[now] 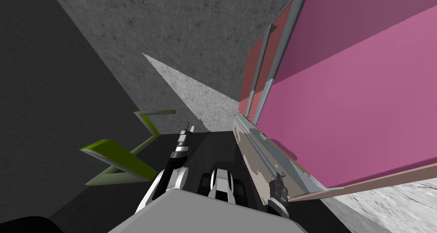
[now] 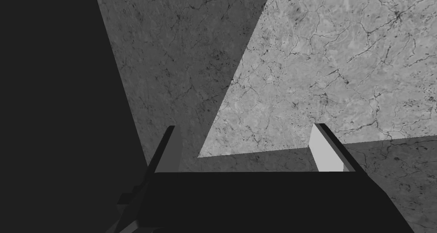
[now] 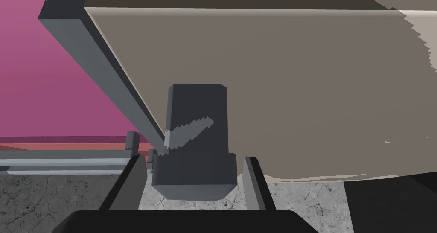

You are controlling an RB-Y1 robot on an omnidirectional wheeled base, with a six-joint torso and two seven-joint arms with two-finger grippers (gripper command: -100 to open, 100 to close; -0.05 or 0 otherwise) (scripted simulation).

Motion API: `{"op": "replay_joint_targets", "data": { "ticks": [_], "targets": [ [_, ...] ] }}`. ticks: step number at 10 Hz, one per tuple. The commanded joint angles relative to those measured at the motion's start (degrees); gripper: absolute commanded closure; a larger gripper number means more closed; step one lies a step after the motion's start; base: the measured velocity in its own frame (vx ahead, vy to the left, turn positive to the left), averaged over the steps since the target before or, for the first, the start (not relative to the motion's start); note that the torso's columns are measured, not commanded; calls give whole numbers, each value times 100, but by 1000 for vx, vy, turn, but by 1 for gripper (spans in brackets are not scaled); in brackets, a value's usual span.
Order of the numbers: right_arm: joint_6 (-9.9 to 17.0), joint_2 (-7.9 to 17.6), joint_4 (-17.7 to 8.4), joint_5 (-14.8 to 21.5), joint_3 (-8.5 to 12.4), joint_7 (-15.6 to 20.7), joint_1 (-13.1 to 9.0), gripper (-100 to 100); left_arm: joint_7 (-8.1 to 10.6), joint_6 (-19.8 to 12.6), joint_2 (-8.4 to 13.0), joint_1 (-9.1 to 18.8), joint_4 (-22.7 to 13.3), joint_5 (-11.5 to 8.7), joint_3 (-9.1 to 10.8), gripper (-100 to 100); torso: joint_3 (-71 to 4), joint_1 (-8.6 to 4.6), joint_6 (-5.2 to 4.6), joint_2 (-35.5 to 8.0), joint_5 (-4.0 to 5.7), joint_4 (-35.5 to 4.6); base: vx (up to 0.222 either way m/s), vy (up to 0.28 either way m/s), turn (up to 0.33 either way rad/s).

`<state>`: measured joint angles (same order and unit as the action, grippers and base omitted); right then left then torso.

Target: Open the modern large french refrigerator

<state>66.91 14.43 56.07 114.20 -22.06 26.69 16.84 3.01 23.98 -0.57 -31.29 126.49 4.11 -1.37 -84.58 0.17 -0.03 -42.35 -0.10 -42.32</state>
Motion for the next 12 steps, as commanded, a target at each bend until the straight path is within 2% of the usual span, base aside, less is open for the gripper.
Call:
{"op": "replay_joint_targets", "data": {
  "ticks": [1,5,6,8,10,11,12],
  "targets": [
    [16,-74,58,45,-34,65,45,100,0,0,1,0,0,0,1,0,-5,-37,-2,4,-5,-5,-33,136,-16],
    [32,-131,136,88,-57,136,94,100,0,0,1,0,0,0,0,0,5,-4,-1,-8,0,-2,-21,145,-14],
    [73,-204,158,138,-94,171,132,100,0,0,1,0,0,0,1,0,1,-31,-4,-5,-5,-6,-4,123,-10],
    [137,-279,195,200,-124,216,173,100,0,0,0,0,0,0,0,0,3,9,6,5,5,0,-15,187,-27],
    [136,-286,202,209,-127,221,185,100,0,0,0,0,0,0,0,0,8,2,2,-10,1,-3,-38,162,-3],
    [175,-365,218,261,-171,258,228,100,0,0,1,0,0,0,1,0,1,-37,-4,-5,-6,-9,-13,116,-12],
    [209,-403,232,294,-187,279,250,100,0,0,1,0,0,0,1,0,2,-21,-3,-3,4,-3,-35,164,-20]
  ]
}}
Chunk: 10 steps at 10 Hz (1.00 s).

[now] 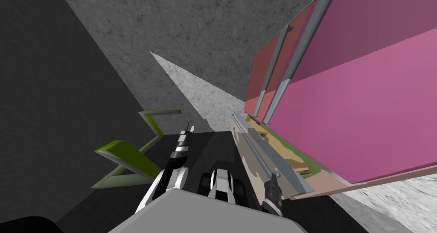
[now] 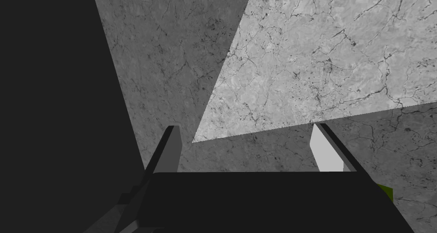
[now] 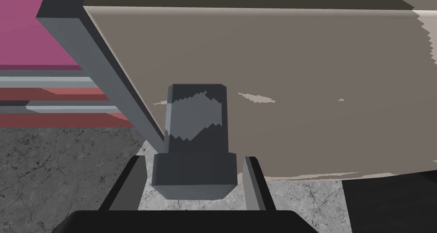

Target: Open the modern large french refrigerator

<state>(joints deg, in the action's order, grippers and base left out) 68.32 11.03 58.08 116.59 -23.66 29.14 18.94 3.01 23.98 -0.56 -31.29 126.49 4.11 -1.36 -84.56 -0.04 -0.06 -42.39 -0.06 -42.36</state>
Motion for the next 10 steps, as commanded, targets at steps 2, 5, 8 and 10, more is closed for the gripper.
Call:
{"op": "replay_joint_targets", "data": {
  "ticks": [2,5,8,10],
  "targets": [
    [-212,-15,391,-30,39,318,67,-100,0,0,0,0,0,0,0,0,5,-13,1,-1,7,4,-27,35,-61],
    [-464,8,772,-98,95,616,123,-100,0,0,2,0,0,0,2,0,-6,-15,4,18,7,7,-23,-23,-35],
    [-716,32,1188,-166,152,914,179,-100,0,0,1,0,0,0,1,0,-2,18,8,7,-2,2,-20,-2,-40],
    [-842,43,1414,-200,180,1062,207,-100,0,0,1,0,0,0,1,0,3,25,9,-5,-12,-10,-20,5,-30]
  ]
}}
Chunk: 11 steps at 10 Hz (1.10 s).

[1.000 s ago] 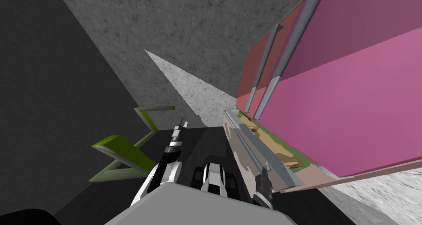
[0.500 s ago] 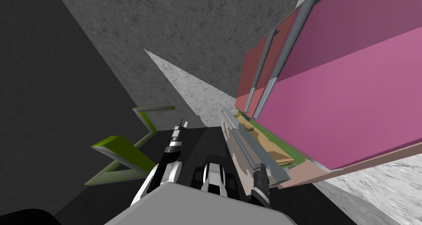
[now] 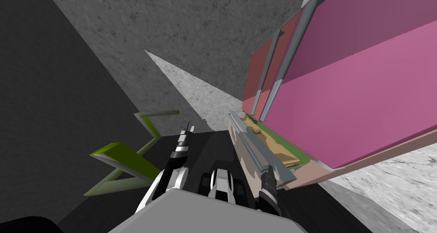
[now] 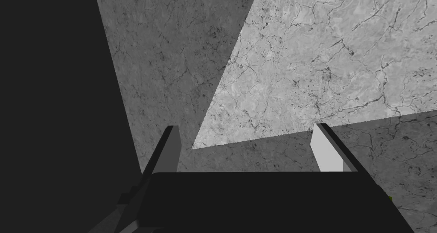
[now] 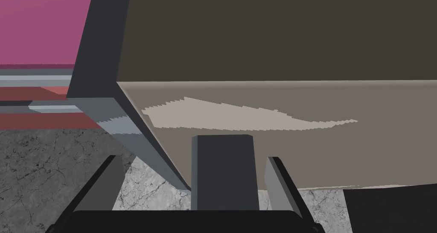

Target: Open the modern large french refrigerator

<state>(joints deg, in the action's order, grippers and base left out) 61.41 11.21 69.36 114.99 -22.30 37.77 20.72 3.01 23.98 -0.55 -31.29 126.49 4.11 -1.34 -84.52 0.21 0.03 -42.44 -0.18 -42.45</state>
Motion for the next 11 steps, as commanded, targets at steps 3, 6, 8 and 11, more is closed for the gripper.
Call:
{"op": "replay_joint_targets", "data": {
  "ticks": [3,6,8,11],
  "targets": [
    [-277,37,528,-74,72,347,57,-100,0,0,0,0,0,0,0,0,4,24,-4,-25,-27,-24,-16,0,-25],
    [-529,60,933,-142,129,645,114,-100,0,0,0,0,0,0,0,0,6,51,-4,-55,-56,-47,-17,0,-36],
    [-565,53,790,-159,96,599,180,-100,0,0,0,0,0,0,0,0,9,70,-5,-68,-68,-56,-3,-4,-2],
    [-642,34,722,-185,66,606,216,0,0,0,0,0,0,0,0,0,8,22,-15,-36,-26,-18,9,1,14]
  ]
}}
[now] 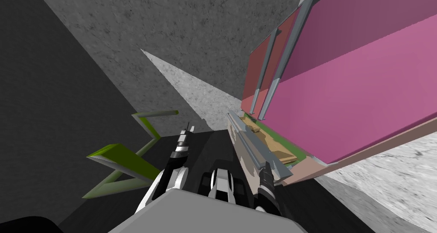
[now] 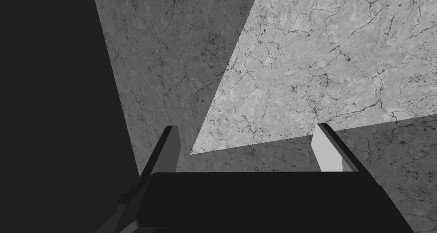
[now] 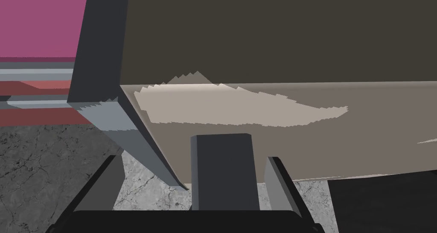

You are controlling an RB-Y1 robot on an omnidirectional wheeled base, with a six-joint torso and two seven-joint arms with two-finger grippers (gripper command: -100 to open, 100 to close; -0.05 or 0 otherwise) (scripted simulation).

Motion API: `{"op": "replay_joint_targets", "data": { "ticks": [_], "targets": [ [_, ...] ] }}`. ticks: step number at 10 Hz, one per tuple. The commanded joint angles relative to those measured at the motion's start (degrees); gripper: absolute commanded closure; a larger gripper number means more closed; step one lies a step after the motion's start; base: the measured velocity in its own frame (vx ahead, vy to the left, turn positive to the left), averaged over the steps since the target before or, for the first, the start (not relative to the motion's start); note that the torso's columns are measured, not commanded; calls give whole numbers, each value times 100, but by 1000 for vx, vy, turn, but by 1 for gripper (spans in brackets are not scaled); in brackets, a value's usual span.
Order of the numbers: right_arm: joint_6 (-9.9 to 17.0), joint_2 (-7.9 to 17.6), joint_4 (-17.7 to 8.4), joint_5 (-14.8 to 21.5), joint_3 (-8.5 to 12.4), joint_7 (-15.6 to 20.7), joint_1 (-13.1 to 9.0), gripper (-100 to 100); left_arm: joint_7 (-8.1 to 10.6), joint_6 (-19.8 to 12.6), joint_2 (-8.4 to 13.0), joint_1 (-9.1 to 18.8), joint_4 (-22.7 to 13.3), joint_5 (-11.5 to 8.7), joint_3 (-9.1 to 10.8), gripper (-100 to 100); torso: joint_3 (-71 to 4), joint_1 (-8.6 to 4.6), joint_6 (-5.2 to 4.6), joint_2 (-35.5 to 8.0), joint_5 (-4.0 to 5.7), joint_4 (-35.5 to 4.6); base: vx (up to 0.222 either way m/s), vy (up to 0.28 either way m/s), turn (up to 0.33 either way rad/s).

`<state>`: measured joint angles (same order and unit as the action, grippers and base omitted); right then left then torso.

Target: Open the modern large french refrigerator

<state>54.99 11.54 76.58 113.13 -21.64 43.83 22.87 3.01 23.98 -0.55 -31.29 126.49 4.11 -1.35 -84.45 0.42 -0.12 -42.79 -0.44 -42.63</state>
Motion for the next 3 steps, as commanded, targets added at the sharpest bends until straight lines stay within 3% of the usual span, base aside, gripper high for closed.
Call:
{"op": "replay_joint_targets", "data": {
  "ticks": [1,3],
  "targets": [
    [-20,-5,-17,-6,-8,0,7,0,0,0,0,0,0,0,0,0,-2,-12,1,9,10,7,6,3,10],
    [-46,-13,-39,-14,-18,-1,15,0,0,0,0,0,0,0,0,0,-7,-25,4,25,22,18,3,1,4]
  ]
}}
